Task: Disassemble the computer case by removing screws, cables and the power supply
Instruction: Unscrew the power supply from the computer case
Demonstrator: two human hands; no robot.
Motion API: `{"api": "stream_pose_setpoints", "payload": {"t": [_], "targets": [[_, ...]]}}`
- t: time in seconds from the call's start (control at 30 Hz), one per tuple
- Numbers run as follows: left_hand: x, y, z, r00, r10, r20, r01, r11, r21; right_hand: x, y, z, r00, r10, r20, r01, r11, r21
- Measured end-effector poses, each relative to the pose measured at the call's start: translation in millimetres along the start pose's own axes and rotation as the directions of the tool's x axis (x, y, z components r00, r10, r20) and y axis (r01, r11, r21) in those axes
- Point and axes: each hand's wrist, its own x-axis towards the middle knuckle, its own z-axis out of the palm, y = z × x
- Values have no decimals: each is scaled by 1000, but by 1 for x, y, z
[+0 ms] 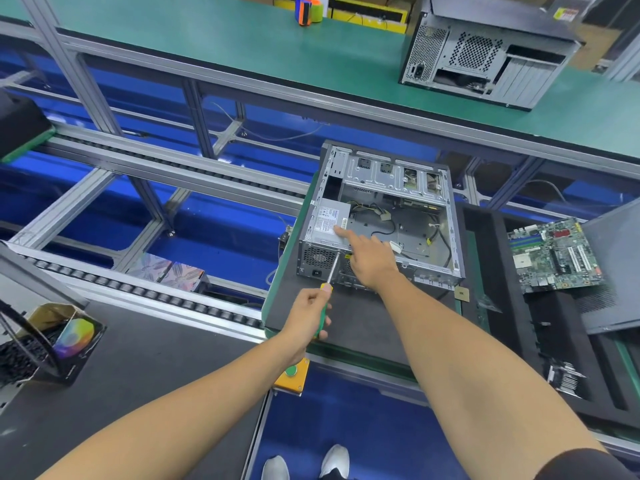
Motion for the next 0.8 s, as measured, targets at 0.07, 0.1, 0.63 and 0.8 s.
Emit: {"api": "stream_pose_setpoints", "payload": {"t": [0.07,0.1,0.63,0.8], "targets": [[1,-2,1,999,26,-24,-26,999,21,0,0,-1,1000,-5,0,5,1000,0],[2,-3,0,999,41,-29,-40,999,25,0,0,-1,1000,-5,-2,5,1000,1],[4,0,2,1000,17,13,-18,997,73,0,2,-6,997,-50,64,49,999,14],[2,-2,5,999,39,3,-39,997,69,-23,-7,7,965,1,-263,65,968,242]]}}
